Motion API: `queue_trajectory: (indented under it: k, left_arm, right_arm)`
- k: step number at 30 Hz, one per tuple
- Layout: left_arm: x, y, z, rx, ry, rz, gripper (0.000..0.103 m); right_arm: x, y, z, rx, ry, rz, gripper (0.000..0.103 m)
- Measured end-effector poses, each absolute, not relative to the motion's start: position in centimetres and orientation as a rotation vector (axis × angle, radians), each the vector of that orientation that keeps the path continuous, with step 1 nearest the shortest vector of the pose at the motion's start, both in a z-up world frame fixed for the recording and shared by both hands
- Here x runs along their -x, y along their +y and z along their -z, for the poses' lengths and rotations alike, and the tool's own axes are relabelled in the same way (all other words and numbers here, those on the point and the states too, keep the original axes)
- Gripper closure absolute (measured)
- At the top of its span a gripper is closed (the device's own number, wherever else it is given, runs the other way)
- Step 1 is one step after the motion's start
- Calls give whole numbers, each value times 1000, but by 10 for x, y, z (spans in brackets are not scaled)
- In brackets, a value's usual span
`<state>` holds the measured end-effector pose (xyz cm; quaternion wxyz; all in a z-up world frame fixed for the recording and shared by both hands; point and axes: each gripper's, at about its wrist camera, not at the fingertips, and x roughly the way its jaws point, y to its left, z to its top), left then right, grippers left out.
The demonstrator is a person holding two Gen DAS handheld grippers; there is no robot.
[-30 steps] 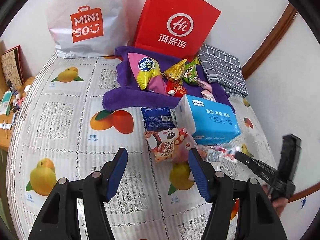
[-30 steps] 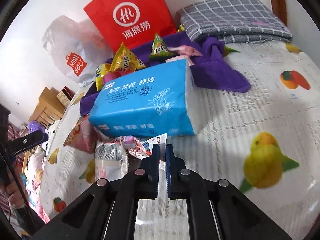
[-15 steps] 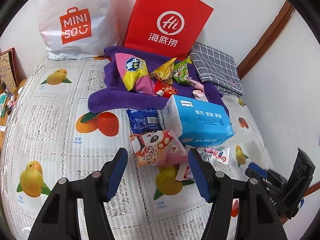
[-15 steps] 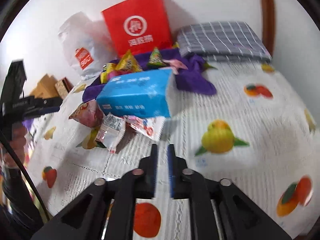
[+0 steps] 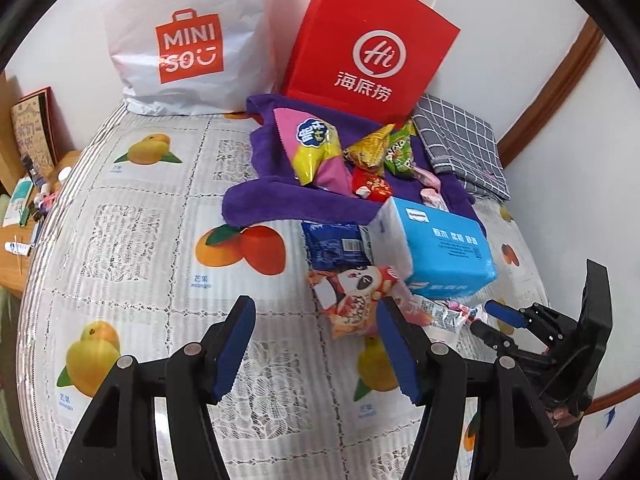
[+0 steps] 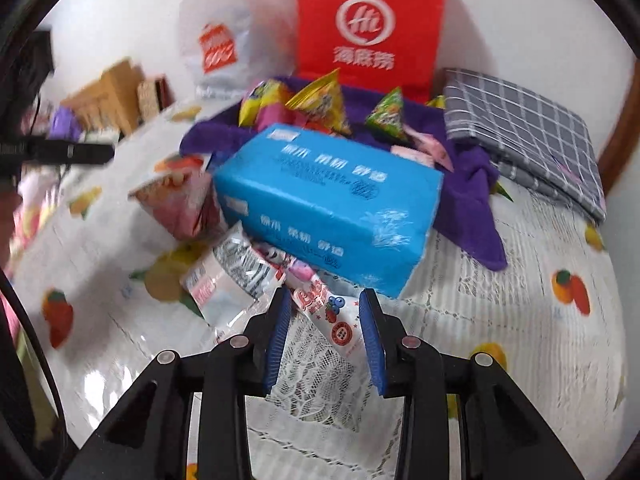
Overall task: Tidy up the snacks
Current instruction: 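Grasp the pink candy-stick packet with the right tool while the left tool approaches the panda-print bag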
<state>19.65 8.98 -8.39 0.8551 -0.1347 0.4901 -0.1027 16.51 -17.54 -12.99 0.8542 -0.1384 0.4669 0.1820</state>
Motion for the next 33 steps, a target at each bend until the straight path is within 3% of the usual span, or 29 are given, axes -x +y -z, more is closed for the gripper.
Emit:
queue_trajectory:
  k: [11,16,18,19,20,25,33]
  left_arm:
    - [-199,98,91,294,1038,215,43]
    - [-199,103,92,300,1042,205,43]
    - [-198,104,92,301,1040,205,43]
    - [-197,104,92,303,1040,205,43]
    - [-196,105,91,304,1038,204,43]
    - [-192,106,88,304,1027,204,43]
    - [-193,95,89,308,1031,222,43]
  right_arm:
    - [-182,-150,147,513,1017,-438,59]
    - [-191,-154,152,444,1042,-478,58]
    - [-191,-156,152,420,1039,-468,69]
    - [-190,-156,153,424,1041,-461,83]
    - [-186,-156,153,419,1049,-474,87]
    - [-169,-165,147,402,1055,-433,91]
    - [-150,-219,138,139,1147,-299,91]
